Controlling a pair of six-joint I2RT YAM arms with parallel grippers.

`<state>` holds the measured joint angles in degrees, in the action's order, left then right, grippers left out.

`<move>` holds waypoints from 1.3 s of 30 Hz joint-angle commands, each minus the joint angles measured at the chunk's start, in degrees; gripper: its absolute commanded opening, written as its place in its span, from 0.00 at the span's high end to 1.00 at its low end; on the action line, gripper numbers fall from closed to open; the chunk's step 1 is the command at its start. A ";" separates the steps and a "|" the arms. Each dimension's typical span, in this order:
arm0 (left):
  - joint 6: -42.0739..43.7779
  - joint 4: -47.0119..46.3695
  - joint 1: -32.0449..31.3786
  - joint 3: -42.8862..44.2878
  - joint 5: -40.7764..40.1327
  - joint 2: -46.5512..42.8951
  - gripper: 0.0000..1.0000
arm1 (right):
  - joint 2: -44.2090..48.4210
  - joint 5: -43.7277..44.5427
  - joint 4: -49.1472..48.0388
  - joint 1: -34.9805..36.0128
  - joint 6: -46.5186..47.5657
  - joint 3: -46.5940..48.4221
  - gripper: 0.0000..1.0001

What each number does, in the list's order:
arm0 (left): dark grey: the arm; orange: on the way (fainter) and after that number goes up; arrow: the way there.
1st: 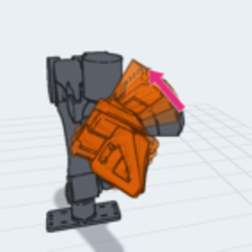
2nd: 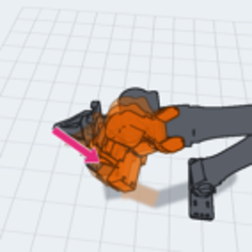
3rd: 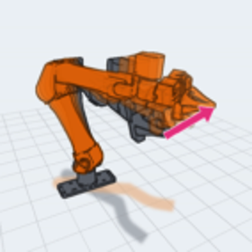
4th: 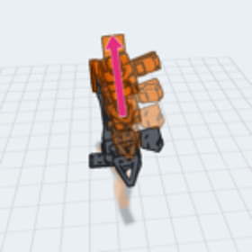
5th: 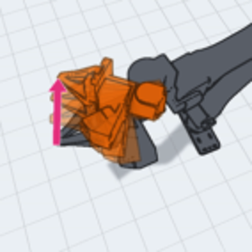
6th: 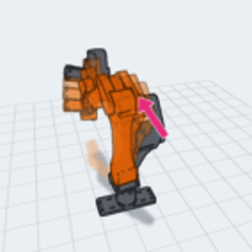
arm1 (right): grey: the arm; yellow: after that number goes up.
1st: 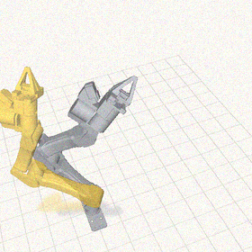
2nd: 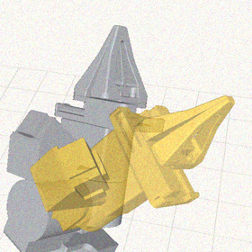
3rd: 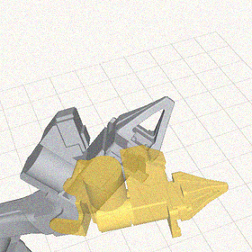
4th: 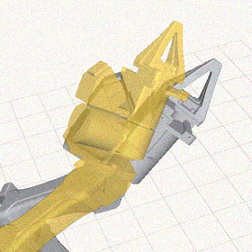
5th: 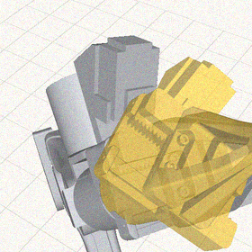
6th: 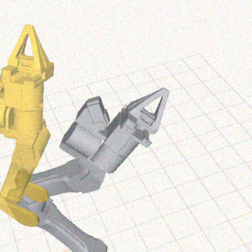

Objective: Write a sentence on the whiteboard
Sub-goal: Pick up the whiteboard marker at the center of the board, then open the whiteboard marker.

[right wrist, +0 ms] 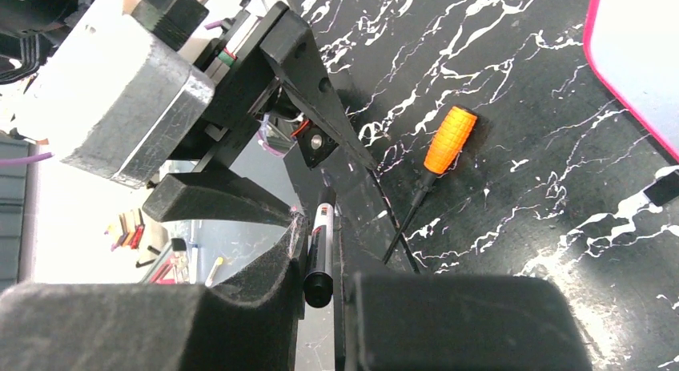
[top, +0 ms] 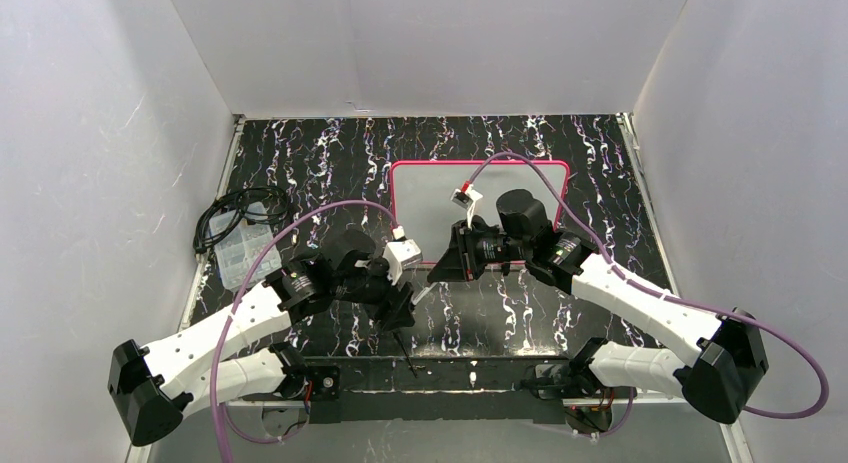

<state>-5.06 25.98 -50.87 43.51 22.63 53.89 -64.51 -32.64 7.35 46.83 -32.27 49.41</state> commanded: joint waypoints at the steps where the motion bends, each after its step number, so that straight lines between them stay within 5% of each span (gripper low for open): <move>1: 0.25 0.02 -0.40 0.73 3.24 -0.60 0.46 | -0.04 -3.70 -4.10 -0.25 -0.60 2.10 0.99; 9: -0.26 -1.58 -0.44 0.16 6.36 -0.87 1.00 | -1.37 -6.06 -5.31 -0.46 -0.92 1.22 0.99; 18: 1.02 -1.93 -0.71 -0.70 5.88 -1.75 1.00 | 2.60 -15.79 -8.82 -11.22 -3.25 0.33 0.99; 20: 1.53 -1.16 -0.95 -0.56 5.19 -1.16 1.00 | 2.48 -16.96 -3.10 -13.05 -0.84 1.91 0.99; 28: 2.40 0.26 -1.42 -0.33 3.47 -0.54 1.00 | 3.60 -12.34 13.02 -15.52 11.02 9.25 0.99; 39: 2.77 0.57 -1.45 -0.27 2.38 -0.94 1.00 | 6.39 -12.21 12.47 -18.01 11.04 9.28 0.99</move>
<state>-2.85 12.64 -52.36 44.21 25.50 53.25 -60.82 -47.55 21.21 32.80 -23.77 55.55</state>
